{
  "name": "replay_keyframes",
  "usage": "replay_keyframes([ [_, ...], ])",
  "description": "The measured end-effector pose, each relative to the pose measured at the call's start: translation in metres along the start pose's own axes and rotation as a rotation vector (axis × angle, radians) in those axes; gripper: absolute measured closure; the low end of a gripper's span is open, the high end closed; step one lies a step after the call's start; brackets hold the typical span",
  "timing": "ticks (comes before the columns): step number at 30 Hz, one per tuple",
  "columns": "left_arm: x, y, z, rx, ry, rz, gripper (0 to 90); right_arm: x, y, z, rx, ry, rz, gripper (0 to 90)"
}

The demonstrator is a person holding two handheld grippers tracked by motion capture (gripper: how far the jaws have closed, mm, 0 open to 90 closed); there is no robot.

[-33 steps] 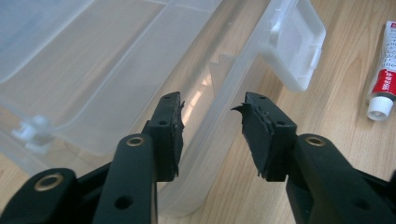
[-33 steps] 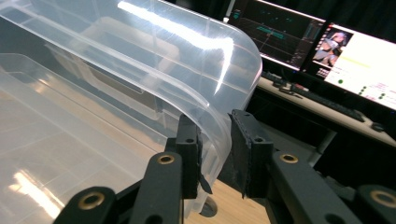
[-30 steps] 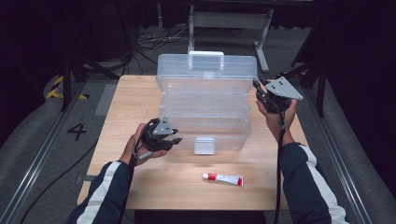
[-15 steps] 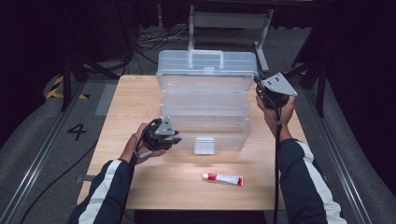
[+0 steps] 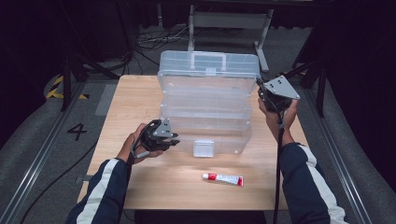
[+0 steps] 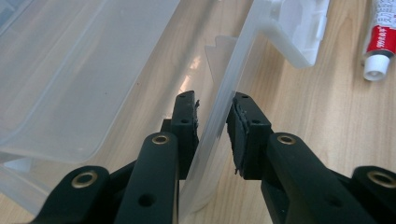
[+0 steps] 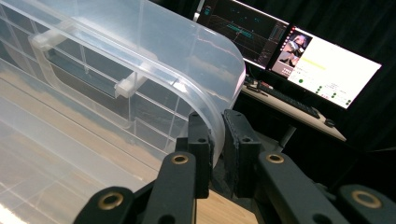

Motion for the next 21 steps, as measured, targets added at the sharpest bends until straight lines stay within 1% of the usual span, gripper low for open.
replay_keyframes([
  [1, -0.001, 0.0, -0.001, 0.002, 0.001, 0.0, 73.5, -0.002, 0.0, 0.0, 0.005, -0.005, 0.0, 82.1],
  [4, -0.002, 0.001, -0.002, 0.003, 0.003, 0.0, 73.5, -0.004, -0.001, 0.0, -0.005, -0.008, 0.005, 82.3],
  [7, -0.002, 0.001, -0.002, 0.002, 0.001, -0.002, 73.3, -0.003, -0.002, -0.001, -0.005, -0.01, 0.009, 82.4],
  [10, -0.002, 0.002, -0.001, 0.004, 0.003, -0.011, 73.3, 0.0, -0.004, -0.003, -0.009, -0.016, 0.018, 82.5],
  [14, -0.002, 0.002, -0.001, 0.006, 0.008, -0.015, 73.8, 0.005, -0.006, -0.008, 0.0, -0.028, 0.029, 82.7],
  [21, -0.002, 0.003, 0.0, 0.013, 0.013, -0.027, 74.1, 0.011, -0.01, -0.012, -0.007, -0.024, 0.049, 83.5],
])
Point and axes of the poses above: each handheld gripper's, and its own axes: x roughly forward along the jaws, y roughly out of its underside, z roughly to its left, the point moved 1 cm from there along x, roughly forward along the jaws, and after that the axes turned 11 degrees about -y, right-handed, at the moved point
